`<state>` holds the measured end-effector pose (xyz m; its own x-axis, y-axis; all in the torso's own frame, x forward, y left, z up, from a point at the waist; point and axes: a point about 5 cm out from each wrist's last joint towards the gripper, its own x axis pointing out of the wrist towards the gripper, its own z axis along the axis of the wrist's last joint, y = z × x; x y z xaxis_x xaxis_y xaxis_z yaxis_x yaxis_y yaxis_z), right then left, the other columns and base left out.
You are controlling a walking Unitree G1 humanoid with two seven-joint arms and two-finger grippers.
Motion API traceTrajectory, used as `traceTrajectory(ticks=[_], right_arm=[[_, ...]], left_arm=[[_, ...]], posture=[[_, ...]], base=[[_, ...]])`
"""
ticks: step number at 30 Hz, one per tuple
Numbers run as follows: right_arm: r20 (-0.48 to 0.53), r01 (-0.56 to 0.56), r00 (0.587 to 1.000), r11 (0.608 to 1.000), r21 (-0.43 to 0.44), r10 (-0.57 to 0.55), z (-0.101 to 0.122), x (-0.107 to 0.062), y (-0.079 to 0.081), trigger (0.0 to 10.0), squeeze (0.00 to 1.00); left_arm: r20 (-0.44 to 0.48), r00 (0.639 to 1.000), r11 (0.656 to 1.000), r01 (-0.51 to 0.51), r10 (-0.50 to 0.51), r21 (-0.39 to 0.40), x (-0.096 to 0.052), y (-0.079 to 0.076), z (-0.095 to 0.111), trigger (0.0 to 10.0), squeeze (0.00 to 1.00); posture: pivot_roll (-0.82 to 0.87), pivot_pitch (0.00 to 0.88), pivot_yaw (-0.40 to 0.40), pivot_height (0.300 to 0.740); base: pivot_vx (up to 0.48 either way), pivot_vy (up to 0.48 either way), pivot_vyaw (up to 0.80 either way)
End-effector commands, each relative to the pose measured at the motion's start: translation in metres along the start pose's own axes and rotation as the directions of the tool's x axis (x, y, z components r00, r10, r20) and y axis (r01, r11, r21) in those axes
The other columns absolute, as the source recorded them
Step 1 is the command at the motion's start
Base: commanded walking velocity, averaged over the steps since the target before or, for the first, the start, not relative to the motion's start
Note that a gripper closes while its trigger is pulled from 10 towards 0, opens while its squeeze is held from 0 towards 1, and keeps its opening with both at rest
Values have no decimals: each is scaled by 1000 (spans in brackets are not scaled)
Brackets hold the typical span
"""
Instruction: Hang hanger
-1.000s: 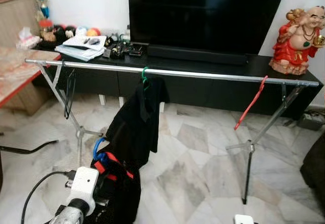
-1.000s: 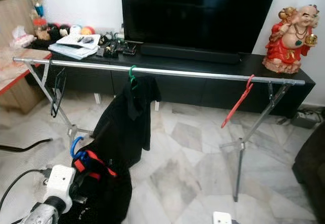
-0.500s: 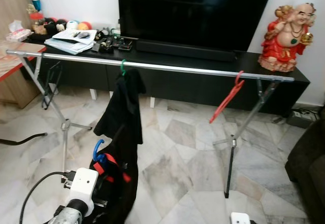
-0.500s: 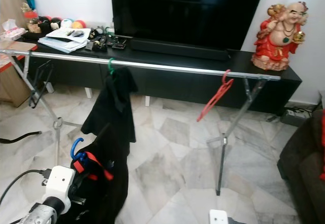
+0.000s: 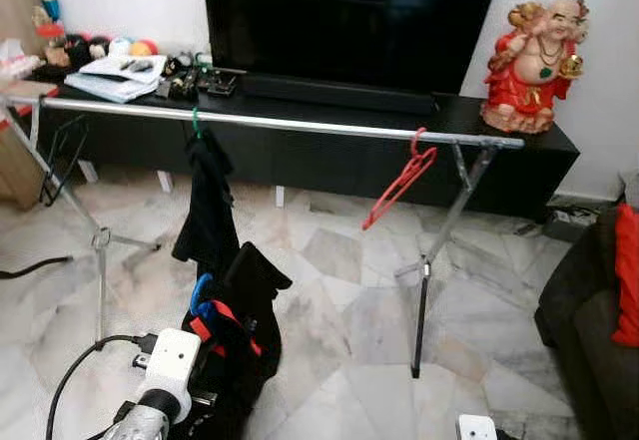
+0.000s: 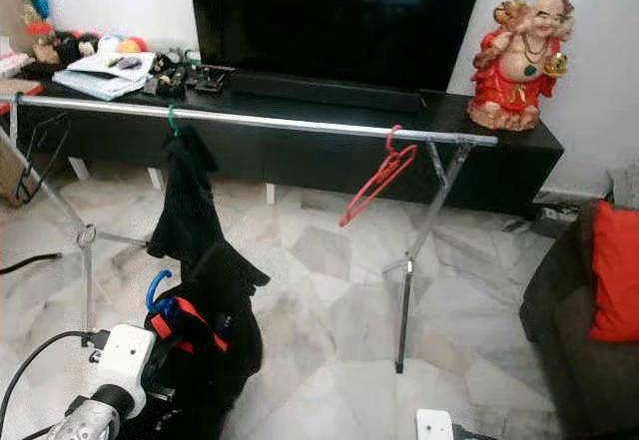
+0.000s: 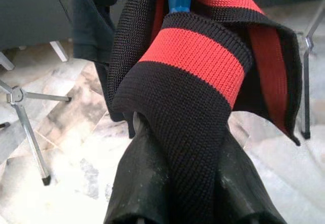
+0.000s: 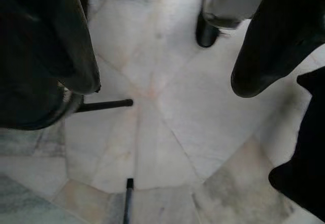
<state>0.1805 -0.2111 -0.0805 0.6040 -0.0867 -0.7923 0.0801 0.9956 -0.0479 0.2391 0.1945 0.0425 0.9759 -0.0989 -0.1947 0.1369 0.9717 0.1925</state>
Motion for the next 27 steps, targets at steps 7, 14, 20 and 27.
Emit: traceTrajectory(ticks=[7, 14, 20, 27], right_arm=[[35, 2, 999, 1000, -10, -2, 14, 1, -10, 10000, 0], [61, 1, 998, 999, -40, 2, 21, 2, -13, 10000, 0], [58, -4, 998, 999, -35, 7, 20, 2, -11, 10000, 0], [52, -16, 999, 1000, 12, 15, 18, 2, -7, 10000, 0]], left_arm=[[47, 998, 999, -32, 31, 27, 2, -1, 8, 10000, 0], [55, 998, 998, -38, 35, 43, 5, -4, 10, 10000, 0], [61, 998, 998, -38, 35, 52, 6, -3, 11, 10000, 0], [58, 998, 997, -29, 25, 67, 6, -1, 11, 10000, 0]], posture=[[90, 17, -124, 740], [77, 4, -133, 740], [88, 0, -126, 740], [84, 0, -115, 740]], base=[[0, 0, 0], [0, 0, 343], [0, 0, 800], [0, 0, 457]])
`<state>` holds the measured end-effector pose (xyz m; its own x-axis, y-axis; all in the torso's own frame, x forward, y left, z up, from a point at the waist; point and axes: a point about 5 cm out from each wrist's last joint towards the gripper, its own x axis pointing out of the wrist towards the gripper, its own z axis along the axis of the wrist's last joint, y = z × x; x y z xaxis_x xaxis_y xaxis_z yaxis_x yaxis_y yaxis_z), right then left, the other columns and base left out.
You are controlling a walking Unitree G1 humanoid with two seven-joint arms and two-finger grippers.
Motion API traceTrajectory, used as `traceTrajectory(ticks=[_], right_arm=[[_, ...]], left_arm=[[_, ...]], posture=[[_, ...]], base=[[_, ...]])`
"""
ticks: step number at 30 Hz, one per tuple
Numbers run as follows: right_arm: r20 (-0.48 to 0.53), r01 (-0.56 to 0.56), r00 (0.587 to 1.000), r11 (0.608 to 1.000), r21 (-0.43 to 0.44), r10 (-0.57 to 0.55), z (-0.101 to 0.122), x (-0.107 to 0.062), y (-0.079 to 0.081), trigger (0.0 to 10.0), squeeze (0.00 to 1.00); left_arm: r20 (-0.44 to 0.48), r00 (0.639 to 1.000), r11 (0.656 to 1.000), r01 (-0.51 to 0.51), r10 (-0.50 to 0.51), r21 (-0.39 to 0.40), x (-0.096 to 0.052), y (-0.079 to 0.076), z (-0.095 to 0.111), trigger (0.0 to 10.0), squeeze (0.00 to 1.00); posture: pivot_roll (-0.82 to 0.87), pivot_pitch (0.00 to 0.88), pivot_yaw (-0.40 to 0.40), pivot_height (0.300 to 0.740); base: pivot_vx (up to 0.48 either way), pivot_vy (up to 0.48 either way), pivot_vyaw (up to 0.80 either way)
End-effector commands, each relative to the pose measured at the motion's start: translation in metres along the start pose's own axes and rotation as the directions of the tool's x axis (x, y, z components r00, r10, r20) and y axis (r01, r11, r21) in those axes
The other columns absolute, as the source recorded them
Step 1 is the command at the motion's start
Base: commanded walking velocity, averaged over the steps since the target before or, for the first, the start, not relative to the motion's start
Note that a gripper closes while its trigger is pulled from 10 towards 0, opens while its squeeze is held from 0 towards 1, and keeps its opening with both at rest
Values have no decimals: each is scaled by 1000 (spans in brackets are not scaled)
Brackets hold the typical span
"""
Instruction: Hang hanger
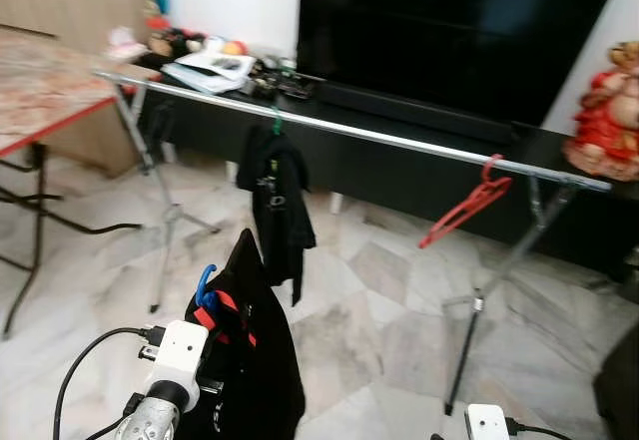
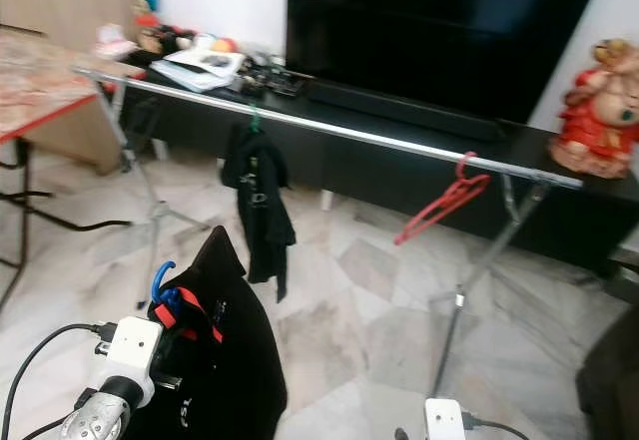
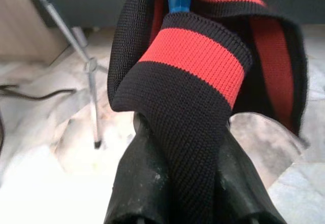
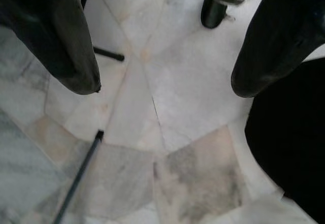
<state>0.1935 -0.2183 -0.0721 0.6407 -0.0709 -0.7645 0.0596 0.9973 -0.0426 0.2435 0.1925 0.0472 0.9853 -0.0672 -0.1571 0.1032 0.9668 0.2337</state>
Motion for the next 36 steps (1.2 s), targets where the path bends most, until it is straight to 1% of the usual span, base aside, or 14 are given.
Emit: traceTrajectory(ticks=[1, 6, 8, 10, 14, 27, 36], right_arm=[[2, -2, 1000, 1000, 6, 2, 1, 0, 0, 10000, 0], [-4, 17, 1000, 1000, 9, -17, 0, 0, -2, 10000, 0], [-8, 26, 1000, 999, 26, -26, -1, 0, -2, 10000, 0], [-14, 26, 1000, 999, 36, -25, -1, 0, -2, 10000, 0], [-23, 17, 1000, 1000, 15, -16, -2, 0, 0, 10000, 0], [-39, 4, 999, 1000, 22, -3, -6, 1, 10, 10000, 0], [-41, -6, 999, 1000, 24, 7, -6, 1, 14, 10000, 0]], left_arm=[[30, 999, 999, 22, -23, 33, 3, -3, 6, 10000, 0], [35, 999, 999, 33, -34, 30, 4, -5, 7, 10000, 0], [33, 999, 999, 39, -40, 29, 3, -6, 7, 10000, 0], [30, 999, 999, 42, -42, 29, 2, -5, 6, 10000, 0], [27, 998, 998, 47, -48, 32, 2, -3, 6, 10000, 0], [19, 998, 997, 56, -57, 57, 1, 4, 6, 10000, 0], [12, 999, 996, 44, -45, 72, 0, 8, 5, 10000, 0]], posture=[[84, 0, -114, 740], [86, 0, -115, 740], [89, 3, -114, 740], [90, 6, -112, 740], [91, 7, -111, 740], [101, 19, -84, 740], [105, 25, -76, 740]], base=[[0, 0, 0], [0, 0, 0], [0, 0, 0], [0, 0, -800], [0, 0, -800], [0, 0, -800], [0, 0, -800]])
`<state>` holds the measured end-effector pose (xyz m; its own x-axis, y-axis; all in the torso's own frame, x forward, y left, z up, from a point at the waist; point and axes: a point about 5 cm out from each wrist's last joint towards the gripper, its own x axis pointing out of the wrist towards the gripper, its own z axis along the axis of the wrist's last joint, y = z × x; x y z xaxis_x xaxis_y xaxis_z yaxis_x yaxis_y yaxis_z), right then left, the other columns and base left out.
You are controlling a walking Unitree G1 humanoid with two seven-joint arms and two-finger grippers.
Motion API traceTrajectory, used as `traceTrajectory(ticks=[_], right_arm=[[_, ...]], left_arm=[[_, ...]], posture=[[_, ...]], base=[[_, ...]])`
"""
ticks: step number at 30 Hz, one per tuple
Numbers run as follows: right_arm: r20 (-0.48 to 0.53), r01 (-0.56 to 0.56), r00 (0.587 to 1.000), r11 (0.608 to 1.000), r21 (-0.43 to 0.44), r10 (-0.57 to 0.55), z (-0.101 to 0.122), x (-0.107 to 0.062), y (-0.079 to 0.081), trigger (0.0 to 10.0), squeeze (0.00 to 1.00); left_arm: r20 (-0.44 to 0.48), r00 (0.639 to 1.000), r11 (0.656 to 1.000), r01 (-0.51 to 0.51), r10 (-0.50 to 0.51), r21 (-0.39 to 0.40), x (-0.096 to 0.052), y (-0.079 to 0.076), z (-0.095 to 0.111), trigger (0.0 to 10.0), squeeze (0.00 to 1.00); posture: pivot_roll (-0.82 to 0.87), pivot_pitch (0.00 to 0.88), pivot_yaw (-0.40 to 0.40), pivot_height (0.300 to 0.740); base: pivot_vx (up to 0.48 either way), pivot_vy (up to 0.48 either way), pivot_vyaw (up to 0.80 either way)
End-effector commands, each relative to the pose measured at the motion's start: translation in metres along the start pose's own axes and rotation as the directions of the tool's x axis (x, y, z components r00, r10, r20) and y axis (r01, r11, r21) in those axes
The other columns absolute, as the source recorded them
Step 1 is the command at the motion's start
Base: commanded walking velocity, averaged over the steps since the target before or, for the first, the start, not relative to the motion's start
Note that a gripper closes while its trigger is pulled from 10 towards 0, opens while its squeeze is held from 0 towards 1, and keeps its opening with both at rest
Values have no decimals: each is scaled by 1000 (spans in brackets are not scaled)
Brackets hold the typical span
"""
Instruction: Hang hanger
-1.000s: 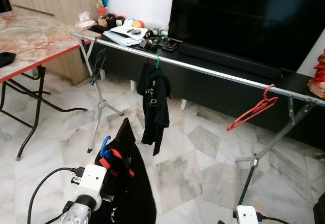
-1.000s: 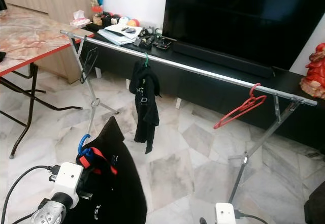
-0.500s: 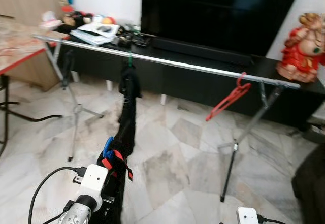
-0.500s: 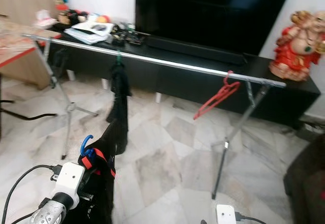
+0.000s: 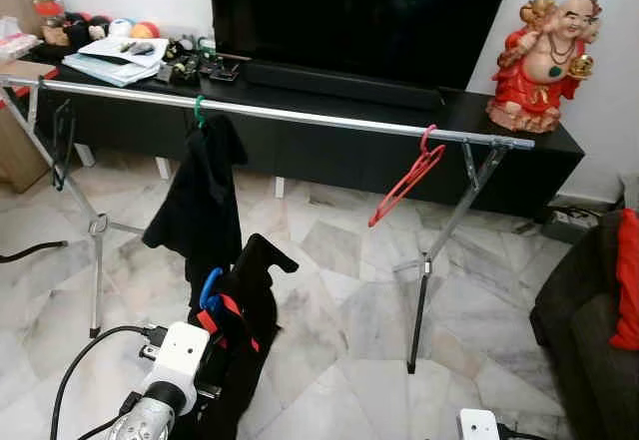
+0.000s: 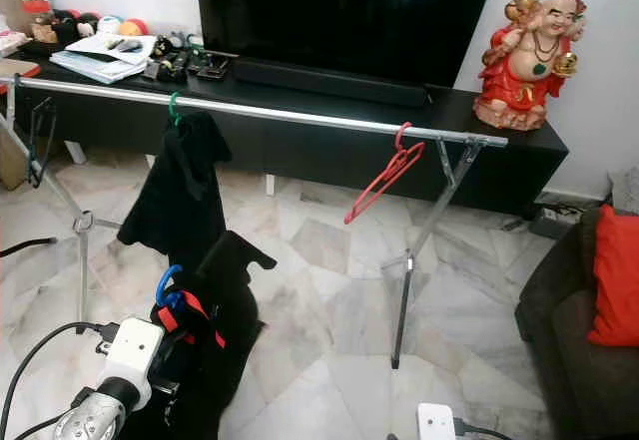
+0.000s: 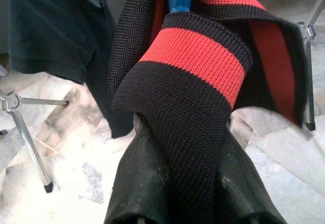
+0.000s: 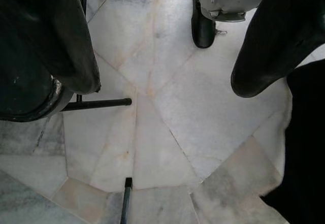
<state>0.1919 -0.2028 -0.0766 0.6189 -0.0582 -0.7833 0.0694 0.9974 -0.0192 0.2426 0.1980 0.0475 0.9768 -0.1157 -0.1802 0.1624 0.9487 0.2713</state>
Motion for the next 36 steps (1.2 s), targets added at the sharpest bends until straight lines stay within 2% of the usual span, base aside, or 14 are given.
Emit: traceTrajectory(ticks=[1, 16, 22, 31, 36], right_arm=[[-12, 5, 1000, 1000, 2, -5, -2, 0, -2, 10000, 0], [1, 13, 1000, 999, 37, -13, 0, 1, 6, 10000, 0], [5, 12, 1000, 999, 40, -12, -1, 0, 7, 10000, 0], [17, 4, 1000, 999, 53, -5, 0, 1, 12, 10000, 0], [7, 4, 1000, 998, 58, -4, -2, 1, 13, 10000, 0]], left_arm=[[23, 1000, 999, -15, 14, 30, 1, 4, 6, 10000, 0], [19, 1000, 1000, -5, 4, 21, 8, 10, 10, 10000, 0], [21, 1000, 1000, -15, 15, -9, 5, 10, 9, 10000, 0], [21, 1000, 999, -5, 4, 39, 5, 13, 10, 10000, 0], [21, 1000, 999, -1, 0, 36, 6, 12, 11, 10000, 0]], posture=[[108, 26, -76, 740], [114, 13, -19, 740], [115, 12, -17, 740], [126, 9, -3, 740], [123, 6, 3, 740]], base=[[0, 0, -800], [0, 0, -800], [0, 0, 0], [0, 0, 0], [0, -359, -800]])
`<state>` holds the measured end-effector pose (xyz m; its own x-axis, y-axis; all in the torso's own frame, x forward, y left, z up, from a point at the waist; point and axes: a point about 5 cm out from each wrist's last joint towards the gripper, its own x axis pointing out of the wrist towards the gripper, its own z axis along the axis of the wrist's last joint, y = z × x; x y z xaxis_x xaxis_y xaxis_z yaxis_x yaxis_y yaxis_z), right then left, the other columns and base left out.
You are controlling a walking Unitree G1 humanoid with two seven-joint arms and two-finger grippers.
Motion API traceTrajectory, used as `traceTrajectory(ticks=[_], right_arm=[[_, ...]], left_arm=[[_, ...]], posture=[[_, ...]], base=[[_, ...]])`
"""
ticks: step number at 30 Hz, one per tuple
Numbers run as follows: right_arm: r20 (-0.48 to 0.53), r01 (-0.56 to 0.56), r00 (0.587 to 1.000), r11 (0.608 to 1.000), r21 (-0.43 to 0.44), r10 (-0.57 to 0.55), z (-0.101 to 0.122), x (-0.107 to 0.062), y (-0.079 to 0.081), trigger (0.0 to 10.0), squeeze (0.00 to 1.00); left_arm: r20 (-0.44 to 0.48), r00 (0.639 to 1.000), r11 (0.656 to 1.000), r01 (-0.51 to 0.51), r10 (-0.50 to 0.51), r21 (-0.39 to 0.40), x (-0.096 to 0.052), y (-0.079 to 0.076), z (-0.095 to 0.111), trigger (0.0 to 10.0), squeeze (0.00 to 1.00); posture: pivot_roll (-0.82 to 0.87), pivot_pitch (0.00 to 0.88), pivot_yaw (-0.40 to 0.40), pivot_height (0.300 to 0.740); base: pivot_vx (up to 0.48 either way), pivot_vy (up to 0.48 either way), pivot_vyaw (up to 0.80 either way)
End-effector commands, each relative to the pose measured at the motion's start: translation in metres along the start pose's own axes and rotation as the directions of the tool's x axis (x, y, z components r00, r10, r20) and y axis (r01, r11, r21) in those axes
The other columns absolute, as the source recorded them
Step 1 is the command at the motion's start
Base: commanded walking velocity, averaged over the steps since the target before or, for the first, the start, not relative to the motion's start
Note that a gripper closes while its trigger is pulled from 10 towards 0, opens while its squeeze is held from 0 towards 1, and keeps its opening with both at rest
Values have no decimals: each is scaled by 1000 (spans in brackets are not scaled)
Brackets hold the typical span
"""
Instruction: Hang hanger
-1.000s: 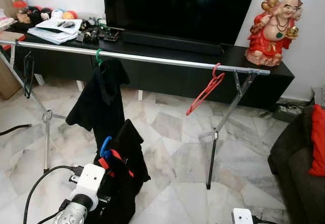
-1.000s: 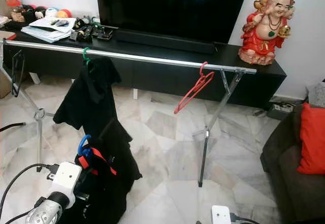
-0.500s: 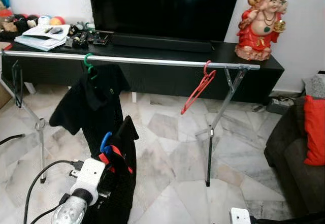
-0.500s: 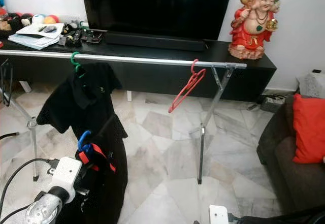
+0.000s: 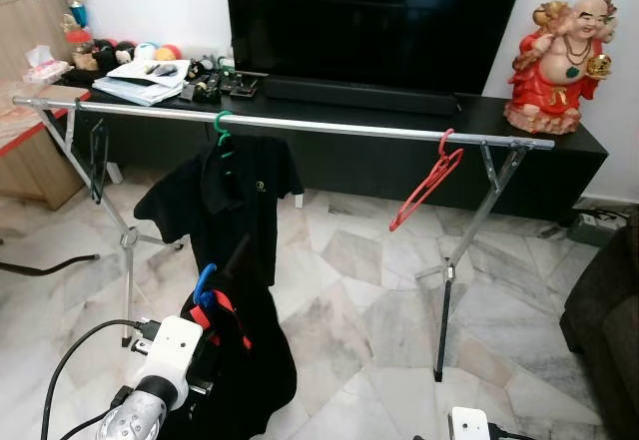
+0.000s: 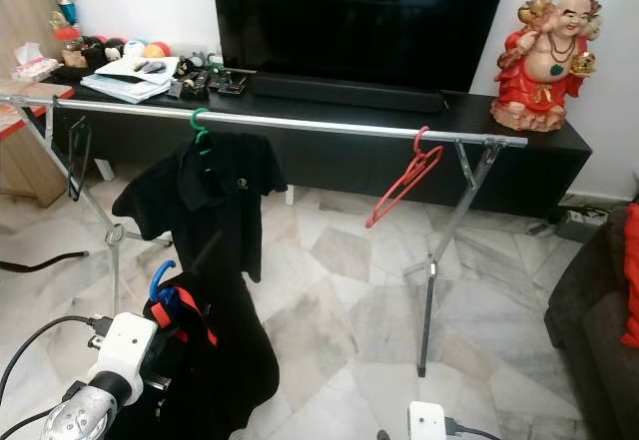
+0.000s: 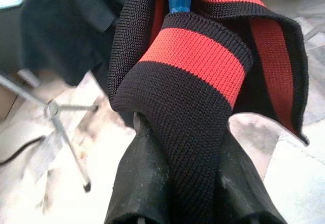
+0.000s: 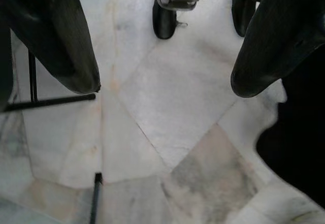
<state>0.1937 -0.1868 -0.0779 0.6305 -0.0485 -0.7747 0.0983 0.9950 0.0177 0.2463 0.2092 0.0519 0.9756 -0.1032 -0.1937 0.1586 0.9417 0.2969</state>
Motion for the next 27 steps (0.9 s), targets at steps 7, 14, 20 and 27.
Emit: traceTrajectory(ticks=[7, 14, 20, 27], right_arm=[[-7, 20, 1000, 1000, 1, -20, -4, -1, -4, 10000, 0], [-4, 8, 1000, 1000, -11, -8, -3, -1, -2, 10000, 0], [-1, 5, 1000, 1000, -16, -5, -2, -1, -2, 10000, 0], [-1, 3, 1000, 1000, -21, -3, -2, -1, -2, 10000, 0]], left_arm=[[31, 999, 1000, 9, -9, -1, 5, -1, 9, 10000, 0], [25, 1000, 1000, 8, -8, -17, 6, -3, 8, 10000, 0], [19, 1000, 1000, 2, -1, -29, 6, -3, 8, 10000, 0], [13, 1000, 999, -3, 3, -35, 5, -2, 7, 10000, 0]], posture=[[121, 0, 2, 740], [122, 0, -5, 740], [122, 0, -8, 740], [121, 0, -10, 740]], base=[[0, -192, -410], [0, 0, 0], [235, 0, 0], [330, 0, 0]])
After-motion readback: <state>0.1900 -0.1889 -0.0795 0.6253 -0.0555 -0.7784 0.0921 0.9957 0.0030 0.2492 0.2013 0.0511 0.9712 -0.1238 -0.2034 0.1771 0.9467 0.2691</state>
